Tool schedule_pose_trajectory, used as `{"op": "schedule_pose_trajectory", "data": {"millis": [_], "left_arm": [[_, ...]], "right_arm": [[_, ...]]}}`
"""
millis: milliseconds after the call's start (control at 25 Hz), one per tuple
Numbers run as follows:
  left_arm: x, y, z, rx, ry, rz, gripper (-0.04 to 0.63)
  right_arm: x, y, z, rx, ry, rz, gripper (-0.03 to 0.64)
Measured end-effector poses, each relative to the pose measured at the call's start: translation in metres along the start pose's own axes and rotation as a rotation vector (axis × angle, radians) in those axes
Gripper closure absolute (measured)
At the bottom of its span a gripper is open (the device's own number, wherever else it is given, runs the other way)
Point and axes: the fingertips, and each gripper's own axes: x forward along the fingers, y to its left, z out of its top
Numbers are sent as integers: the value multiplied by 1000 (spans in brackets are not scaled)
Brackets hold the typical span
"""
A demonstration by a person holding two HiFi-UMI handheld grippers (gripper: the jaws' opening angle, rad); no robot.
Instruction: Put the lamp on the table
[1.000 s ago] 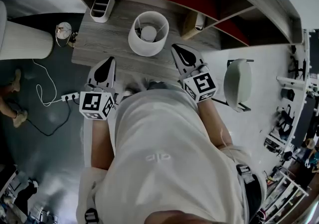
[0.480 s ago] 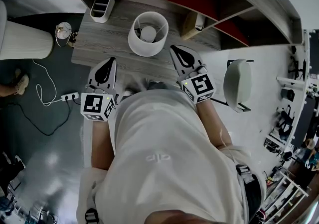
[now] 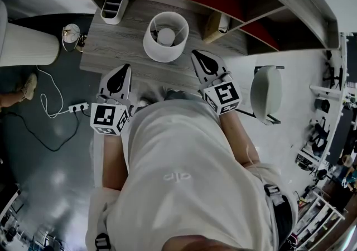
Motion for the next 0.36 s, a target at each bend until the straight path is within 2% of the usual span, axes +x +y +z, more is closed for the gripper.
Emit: {"op": "schedule_pose_trajectory", "data": {"millis": [360], "left_arm": [[-2, -5, -3, 1, 16, -14, 580]], "right_arm": [[-2, 3, -4, 10, 11, 7, 589]]}}
